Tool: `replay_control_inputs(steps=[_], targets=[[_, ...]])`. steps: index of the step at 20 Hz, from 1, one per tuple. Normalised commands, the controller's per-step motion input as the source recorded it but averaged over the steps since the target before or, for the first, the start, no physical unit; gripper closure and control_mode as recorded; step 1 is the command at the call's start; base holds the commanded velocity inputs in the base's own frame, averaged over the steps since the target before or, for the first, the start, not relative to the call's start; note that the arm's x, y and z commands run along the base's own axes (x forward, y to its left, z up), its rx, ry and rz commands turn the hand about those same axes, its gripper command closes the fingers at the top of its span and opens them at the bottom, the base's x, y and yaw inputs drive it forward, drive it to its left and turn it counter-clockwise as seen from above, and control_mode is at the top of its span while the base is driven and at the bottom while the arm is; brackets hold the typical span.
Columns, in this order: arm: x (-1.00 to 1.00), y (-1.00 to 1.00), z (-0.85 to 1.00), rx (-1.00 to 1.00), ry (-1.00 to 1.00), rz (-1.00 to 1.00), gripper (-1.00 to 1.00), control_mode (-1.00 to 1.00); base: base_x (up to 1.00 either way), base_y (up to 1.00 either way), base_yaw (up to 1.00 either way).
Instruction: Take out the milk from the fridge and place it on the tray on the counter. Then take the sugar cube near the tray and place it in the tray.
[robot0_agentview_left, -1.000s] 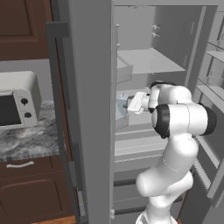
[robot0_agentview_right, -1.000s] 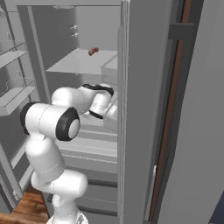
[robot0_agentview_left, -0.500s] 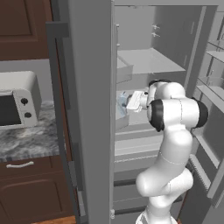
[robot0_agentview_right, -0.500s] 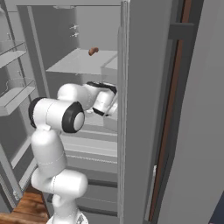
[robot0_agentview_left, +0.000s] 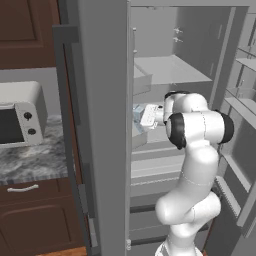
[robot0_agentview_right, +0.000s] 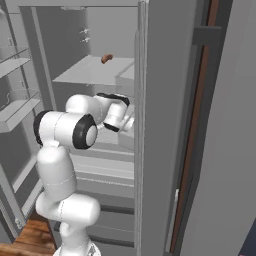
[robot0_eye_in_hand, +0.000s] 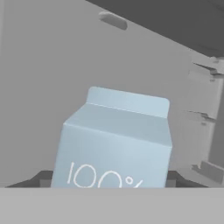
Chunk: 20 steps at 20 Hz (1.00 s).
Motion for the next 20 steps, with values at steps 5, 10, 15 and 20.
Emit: replay_control_inputs(steps=[5,10,15,20], targets=[[-0.3,-0.03,-0.03,0.03,-0.07,0.03,1.0,-1.0,0.0,0.0,0.0],[-0.9,-0.03,0.0,0.0,-0.18,-0.04,1.0,-1.0,0.0,0.0,0.0],[-0.94,0.0,0.3,0.0,-0.17,-0.17,1.0,-1.0,0.0,0.0,0.0],[-0.61,0.0,0.71,0.0,-0.2,-0.18,1.0,-1.0,0.0,0.0,0.0]])
